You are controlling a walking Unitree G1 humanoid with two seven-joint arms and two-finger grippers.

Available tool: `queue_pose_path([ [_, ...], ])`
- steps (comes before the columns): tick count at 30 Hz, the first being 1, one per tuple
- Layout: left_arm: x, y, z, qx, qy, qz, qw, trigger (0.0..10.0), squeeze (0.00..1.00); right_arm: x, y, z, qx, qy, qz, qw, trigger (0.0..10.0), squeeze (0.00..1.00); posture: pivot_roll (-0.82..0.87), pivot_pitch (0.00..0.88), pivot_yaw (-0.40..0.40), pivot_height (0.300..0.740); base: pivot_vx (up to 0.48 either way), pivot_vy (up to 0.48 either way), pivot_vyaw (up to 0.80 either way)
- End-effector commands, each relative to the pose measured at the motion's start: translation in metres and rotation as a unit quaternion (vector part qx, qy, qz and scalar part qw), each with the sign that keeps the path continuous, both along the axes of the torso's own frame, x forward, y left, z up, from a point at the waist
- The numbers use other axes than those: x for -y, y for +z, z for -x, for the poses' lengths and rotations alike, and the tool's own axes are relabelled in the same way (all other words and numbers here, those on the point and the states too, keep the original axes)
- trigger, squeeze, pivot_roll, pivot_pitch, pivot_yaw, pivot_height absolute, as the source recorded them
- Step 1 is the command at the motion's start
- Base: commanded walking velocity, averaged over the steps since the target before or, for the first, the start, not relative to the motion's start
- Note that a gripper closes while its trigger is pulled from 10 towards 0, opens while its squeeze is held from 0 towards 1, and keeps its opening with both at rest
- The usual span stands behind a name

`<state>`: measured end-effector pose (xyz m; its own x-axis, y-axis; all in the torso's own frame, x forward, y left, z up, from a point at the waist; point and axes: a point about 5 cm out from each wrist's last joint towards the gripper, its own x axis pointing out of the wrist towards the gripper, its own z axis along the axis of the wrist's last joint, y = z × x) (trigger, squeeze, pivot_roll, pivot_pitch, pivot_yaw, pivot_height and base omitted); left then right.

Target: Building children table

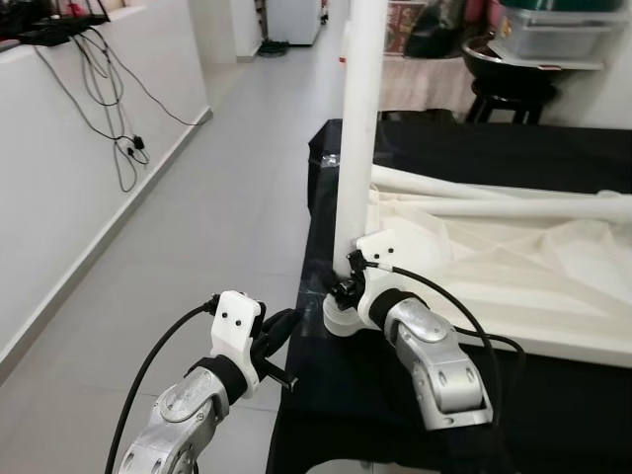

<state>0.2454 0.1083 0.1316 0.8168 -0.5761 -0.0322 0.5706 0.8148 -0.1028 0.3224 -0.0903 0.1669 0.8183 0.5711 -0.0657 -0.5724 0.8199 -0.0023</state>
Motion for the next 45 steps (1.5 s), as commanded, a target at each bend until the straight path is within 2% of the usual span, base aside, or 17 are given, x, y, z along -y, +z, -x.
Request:
queue_pose_path([
  [1, -0.003, -0.004, 0.001, -0.008, -0.001, -0.006, 1.000, 10.0, 0.00, -0.003, 0.010, -0.003, 0.017, 0.042, -0.027, 0.999, 10.0, 1.00, 0.02, 0.067, 0.003, 0.740, 0.000, 0.000, 0.00],
  [3, -0.002, -0.005, 0.001, -0.006, -0.001, -0.011, 1.000, 10.0, 0.00, 0.001, 0.016, -0.009, 0.031, 0.071, -0.024, 0.997, 10.0, 0.98, 0.02, 0.063, 0.001, 0.740, 0.000, 0.000, 0.00],
  [4, -0.002, -0.005, 0.001, -0.004, 0.000, -0.016, 1.000, 10.0, 0.00, 0.003, 0.021, -0.012, 0.038, 0.104, -0.022, 0.994, 10.0, 0.00, 0.03, 0.060, -0.002, 0.740, 0.000, 0.000, 0.00],
  [9, -0.002, -0.006, 0.003, 0.000, 0.006, -0.030, 1.000, 10.0, 0.00, 0.010, 0.025, -0.018, 0.040, 0.186, 0.001, 0.982, 10.0, 0.00, 0.03, 0.055, -0.002, 0.740, 0.000, 0.000, 0.00],
  [13, -0.001, -0.006, 0.013, 0.017, -0.009, -0.075, 0.997, 10.0, 0.00, 0.017, 0.013, -0.022, 0.012, 0.260, 0.046, 0.964, 10.0, 0.00, 0.05, 0.049, 0.001, 0.740, 0.000, 0.000, 0.00],
  [21, 0.004, 0.000, 0.032, 0.063, -0.020, -0.129, 0.989, 10.0, 0.00, 0.026, 0.007, -0.037, 0.000, 0.255, 0.078, 0.964, 10.0, 0.00, 0.07, 0.047, 0.001, 0.740, 0.000, 0.000, 0.00],
  [22, 0.005, 0.002, 0.034, 0.065, -0.018, -0.124, 0.990, 10.0, 0.00, 0.029, 0.006, -0.038, -0.003, 0.251, 0.069, 0.965, 4.5, 0.00, 0.07, 0.047, 0.003, 0.740, 0.000, 0.000, 0.00],
  [23, 0.005, 0.002, 0.034, 0.065, -0.018, -0.124, 0.990, 10.0, 0.00, 0.029, 0.006, -0.038, -0.003, 0.251, 0.069, 0.965, 4.5, 0.00, 0.07, 0.047, 0.003, 0.740, 0.000, 0.000, 0.00],
  [25, 0.007, 0.003, 0.036, 0.065, -0.017, -0.111, 0.992, 10.0, 0.00, 0.034, 0.004, -0.038, -0.010, 0.251, 0.054, 0.966, 0.0, 0.00, 0.06, 0.047, 0.005, 0.740, 0.000, 0.000, 0.00],
  [35, 0.004, 0.002, 0.035, 0.069, -0.008, -0.085, 0.994, 10.0, 0.00, 0.055, -0.004, -0.036, -0.024, 0.245, 0.024, 0.969, 0.0, 0.00, 0.05, 0.052, 0.011, 0.740, 0.000, 0.000, 0.00],
  [39, 0.000, 0.003, 0.031, 0.069, 0.004, -0.069, 0.995, 10.0, 0.00, 0.065, -0.018, -0.026, -0.020, 0.185, 0.031, 0.982, 0.0, 0.00, 0.03, 0.076, 0.002, 0.740, 0.000, 0.000, 0.00],
  [40, -0.001, 0.004, 0.031, 0.069, 0.004, -0.066, 0.995, 10.0, 0.00, 0.066, -0.025, -0.021, -0.026, 0.136, 0.040, 0.990, 0.0, 0.00, 0.03, 0.079, 0.002, 0.740, 0.000, 0.000, 0.00],
  [41, -0.002, 0.004, 0.031, 0.068, 0.003, -0.064, 0.996, 10.0, 0.00, 0.061, -0.035, -0.012, -0.028, 0.025, 0.060, 0.998, 0.0, 0.00, 0.02, 0.085, 0.005, 0.740, 0.000, 0.000, 0.00],
  [42, -0.002, 0.004, 0.031, 0.068, 0.003, -0.064, 0.996, 10.0, 0.00, 0.061, -0.035, -0.012, -0.028, 0.025, 0.060, 0.998, 0.0, 0.00, 0.02, 0.085, 0.005, 0.740, 0.000, 0.000, 0.00],
  [43, -0.004, 0.005, 0.030, 0.067, 0.003, -0.062, 0.996, 10.0, 0.00, 0.052, -0.045, 0.006, -0.052, -0.049, 0.066, 0.995, 0.0, 0.00, 0.01, 0.100, 0.016, 0.740, 0.000, 0.000, 0.00],
  [44, -0.004, 0.005, 0.030, 0.067, 0.003, -0.062, 0.996, 10.0, 0.00, 0.052, -0.045, 0.006, -0.052, -0.049, 0.066, 0.995, 0.0, 0.00, 0.01, 0.100, 0.016, 0.740, 0.000, 0.000, 0.00],
  [45, -0.005, 0.006, 0.029, 0.066, 0.002, -0.060, 0.996, 10.0, 0.00, 0.048, -0.048, 0.019, -0.065, -0.101, 0.068, 0.990, 0.0, 0.00, 0.00, 0.097, 0.022, 0.740, 0.000, 0.000, 0.00],
])
